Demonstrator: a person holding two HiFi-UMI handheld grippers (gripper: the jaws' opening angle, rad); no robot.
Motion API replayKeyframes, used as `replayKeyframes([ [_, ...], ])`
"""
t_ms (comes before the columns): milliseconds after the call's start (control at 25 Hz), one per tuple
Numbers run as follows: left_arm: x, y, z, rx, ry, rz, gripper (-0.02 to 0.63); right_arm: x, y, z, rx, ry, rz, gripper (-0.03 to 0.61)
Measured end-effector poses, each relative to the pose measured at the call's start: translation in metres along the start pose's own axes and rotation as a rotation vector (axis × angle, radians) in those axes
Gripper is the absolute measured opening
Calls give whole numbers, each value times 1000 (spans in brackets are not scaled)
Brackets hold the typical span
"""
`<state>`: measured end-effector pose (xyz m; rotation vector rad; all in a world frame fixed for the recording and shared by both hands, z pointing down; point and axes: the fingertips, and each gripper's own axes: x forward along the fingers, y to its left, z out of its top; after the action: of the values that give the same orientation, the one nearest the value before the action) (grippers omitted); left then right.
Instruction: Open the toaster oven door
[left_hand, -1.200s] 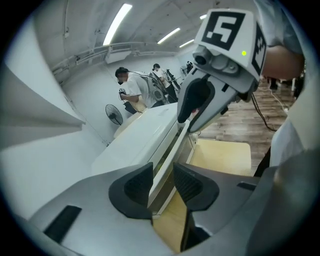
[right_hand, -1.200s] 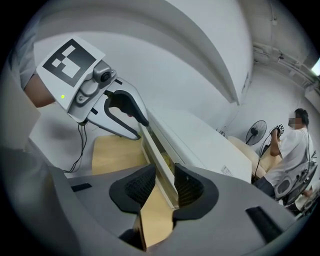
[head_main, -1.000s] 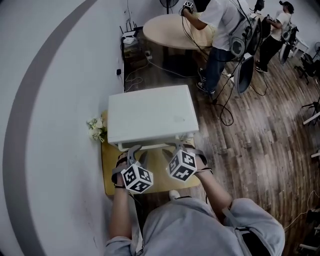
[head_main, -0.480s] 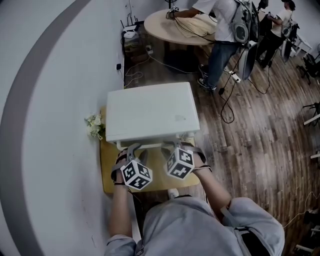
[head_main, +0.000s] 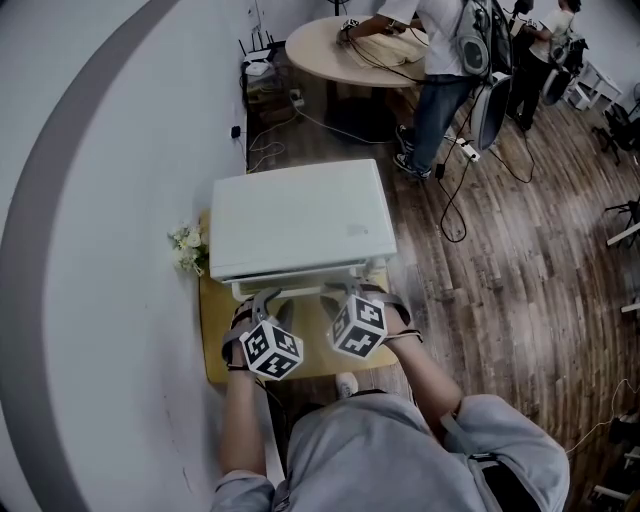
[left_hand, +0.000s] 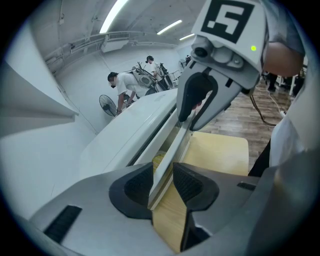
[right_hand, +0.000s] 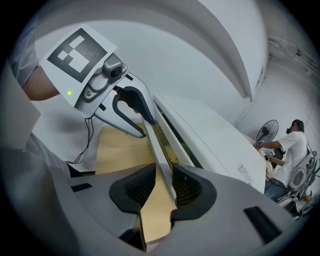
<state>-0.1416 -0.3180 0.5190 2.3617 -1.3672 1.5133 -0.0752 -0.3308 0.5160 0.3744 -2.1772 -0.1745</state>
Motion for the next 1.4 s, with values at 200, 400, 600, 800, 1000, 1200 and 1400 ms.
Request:
replayKeyframes([
  [200, -5, -7, -2, -33, -23, 7, 100, -5, 10, -4, 6, 4, 13, 94],
  [400, -9, -12, -6, -50, -31, -1, 97, -7, 19, -6, 55, -8, 25, 87],
  [600, -12, -18, -9, -74, -48, -11, 97, -7, 24, -9, 113, -22, 6, 74],
  [800, -14, -26, -14, -92, -69, -17, 97, -7, 31, -12, 159, -28, -2, 71],
  [1000, -19, -36, -19, -127, -93, -35, 94, -11, 39, -19, 213, -43, -22, 49],
  [1200, -21, -47, -26, -161, -112, -44, 94, -11, 50, -25, 248, -49, -37, 40],
  [1400, -22, -62, -37, -177, -117, -57, 91, -9, 65, -36, 270, -41, -44, 23],
])
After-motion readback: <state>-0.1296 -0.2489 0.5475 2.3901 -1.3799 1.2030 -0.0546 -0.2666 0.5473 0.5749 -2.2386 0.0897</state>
